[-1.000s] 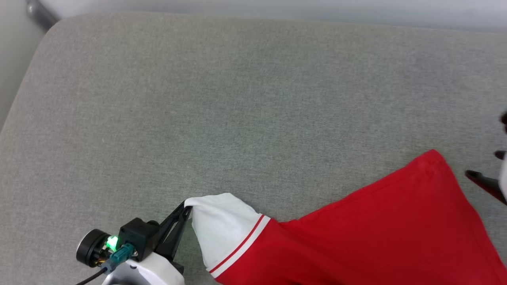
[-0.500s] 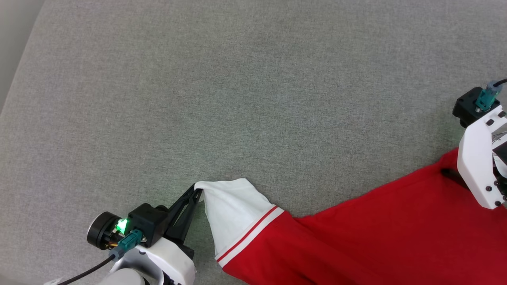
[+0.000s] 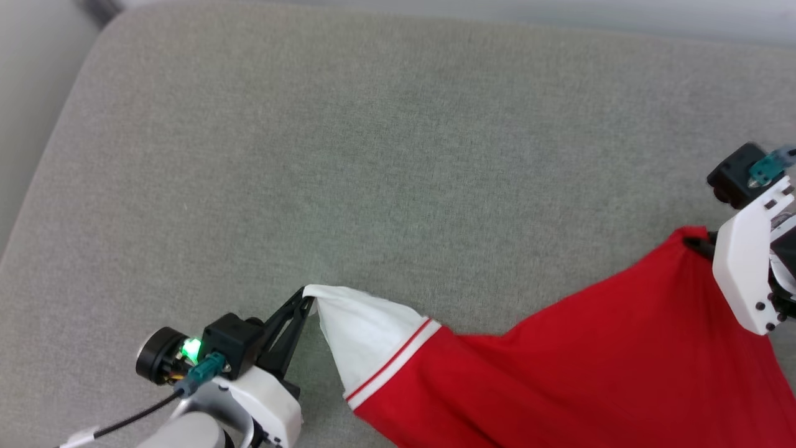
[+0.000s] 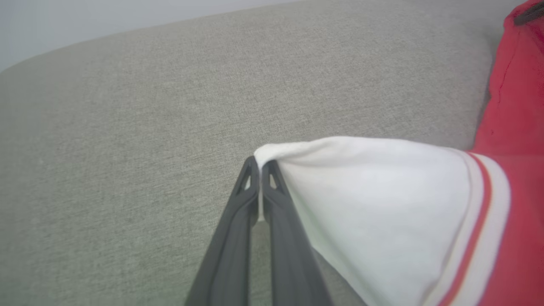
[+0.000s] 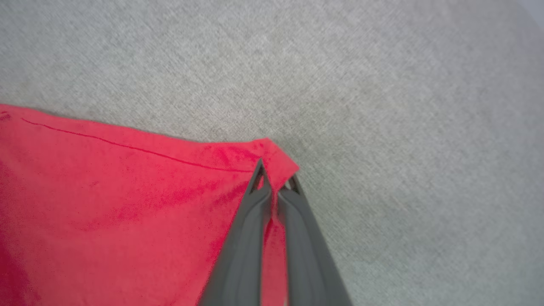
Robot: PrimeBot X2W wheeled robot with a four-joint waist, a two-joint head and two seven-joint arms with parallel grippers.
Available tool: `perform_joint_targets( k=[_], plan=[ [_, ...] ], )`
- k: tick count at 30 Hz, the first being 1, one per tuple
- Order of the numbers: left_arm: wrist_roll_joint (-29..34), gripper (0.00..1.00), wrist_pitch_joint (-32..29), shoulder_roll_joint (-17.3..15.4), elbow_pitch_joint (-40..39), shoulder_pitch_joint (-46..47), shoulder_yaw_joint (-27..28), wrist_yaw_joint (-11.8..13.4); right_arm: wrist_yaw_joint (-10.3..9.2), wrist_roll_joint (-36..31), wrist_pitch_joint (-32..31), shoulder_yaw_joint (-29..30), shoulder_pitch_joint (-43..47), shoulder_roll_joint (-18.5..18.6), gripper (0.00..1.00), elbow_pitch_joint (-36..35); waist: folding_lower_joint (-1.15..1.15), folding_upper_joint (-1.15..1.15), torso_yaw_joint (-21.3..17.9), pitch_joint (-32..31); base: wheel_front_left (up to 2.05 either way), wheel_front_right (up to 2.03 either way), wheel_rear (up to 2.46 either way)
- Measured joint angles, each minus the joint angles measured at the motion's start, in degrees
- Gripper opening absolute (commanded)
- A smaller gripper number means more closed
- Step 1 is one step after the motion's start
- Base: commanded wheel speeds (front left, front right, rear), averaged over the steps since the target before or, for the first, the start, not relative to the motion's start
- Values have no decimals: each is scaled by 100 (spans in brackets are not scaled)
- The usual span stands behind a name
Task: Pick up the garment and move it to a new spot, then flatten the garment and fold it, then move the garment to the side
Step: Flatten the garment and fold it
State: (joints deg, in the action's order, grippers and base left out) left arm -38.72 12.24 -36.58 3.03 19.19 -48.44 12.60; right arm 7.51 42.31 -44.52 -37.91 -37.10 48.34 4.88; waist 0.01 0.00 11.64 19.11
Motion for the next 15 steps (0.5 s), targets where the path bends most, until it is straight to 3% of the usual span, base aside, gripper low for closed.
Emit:
perform_joint_targets(
  k=[7,15],
  plan=[
    [141,0,-51,-174,105,517,113,-154,0,-46,951,368,61,26,0,-130,0,0,-116,-719,0,0,0],
    [349,0,-357,-233,112,1847,391,-419,0,-287,1474,1068,-216,-112,0,-407,-1,0,-405,-1274,0,0,0]
  ],
)
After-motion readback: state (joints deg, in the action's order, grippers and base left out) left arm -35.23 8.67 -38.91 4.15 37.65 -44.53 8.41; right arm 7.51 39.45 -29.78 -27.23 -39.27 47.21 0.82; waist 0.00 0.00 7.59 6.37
